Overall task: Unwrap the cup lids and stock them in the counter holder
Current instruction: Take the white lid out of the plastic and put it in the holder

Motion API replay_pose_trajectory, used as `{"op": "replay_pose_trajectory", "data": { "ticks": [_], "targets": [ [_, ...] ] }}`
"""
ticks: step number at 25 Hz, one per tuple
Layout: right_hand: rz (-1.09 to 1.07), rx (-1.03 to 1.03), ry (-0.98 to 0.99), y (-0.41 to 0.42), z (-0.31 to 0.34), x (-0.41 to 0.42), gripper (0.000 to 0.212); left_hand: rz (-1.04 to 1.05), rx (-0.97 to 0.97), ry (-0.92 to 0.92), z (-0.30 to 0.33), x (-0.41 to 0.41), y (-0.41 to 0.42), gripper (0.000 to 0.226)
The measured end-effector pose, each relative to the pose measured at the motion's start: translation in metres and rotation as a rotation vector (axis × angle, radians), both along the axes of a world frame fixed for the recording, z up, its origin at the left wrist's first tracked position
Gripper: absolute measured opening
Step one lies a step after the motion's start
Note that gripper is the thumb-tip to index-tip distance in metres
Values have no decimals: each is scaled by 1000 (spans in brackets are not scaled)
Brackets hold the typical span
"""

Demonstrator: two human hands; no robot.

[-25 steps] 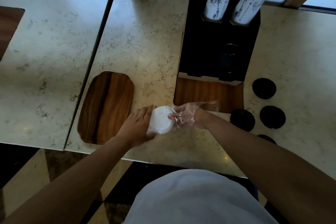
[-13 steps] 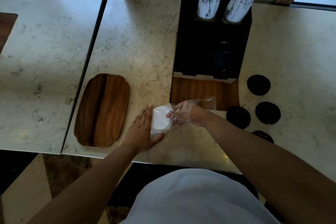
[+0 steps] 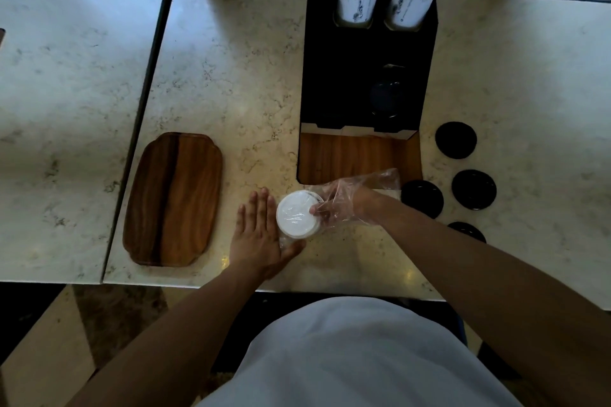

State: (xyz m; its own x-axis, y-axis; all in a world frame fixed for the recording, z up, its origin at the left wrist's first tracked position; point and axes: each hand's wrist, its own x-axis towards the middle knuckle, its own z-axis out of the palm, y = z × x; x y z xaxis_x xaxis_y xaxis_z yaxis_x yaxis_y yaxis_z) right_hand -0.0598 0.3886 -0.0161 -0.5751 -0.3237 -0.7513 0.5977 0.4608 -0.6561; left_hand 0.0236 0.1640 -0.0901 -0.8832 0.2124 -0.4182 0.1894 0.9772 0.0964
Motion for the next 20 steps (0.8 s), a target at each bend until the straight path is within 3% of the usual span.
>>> {"op": "replay_pose_trajectory", "data": {
  "ticks": [5, 11, 13, 15, 20],
  "targets": [
    [-62, 79, 9, 10, -6, 8, 25, -4, -55, -25, 1, -1, 2, 121],
    [-348, -176, -226, 37, -7, 24, 43, -24, -94, -65, 3, -4, 1, 124],
    [-257, -334, -280, 49, 1, 25, 40, -31, -104, -75, 4, -4, 1, 126],
    [-397, -540, -467, 53, 5, 28, 44, -28, -110, -87, 5, -5, 3, 127],
    [-549, -672, -628, 58, -4, 37, 46, -23, -121, -109, 10, -6, 4, 128]
  ]
}}
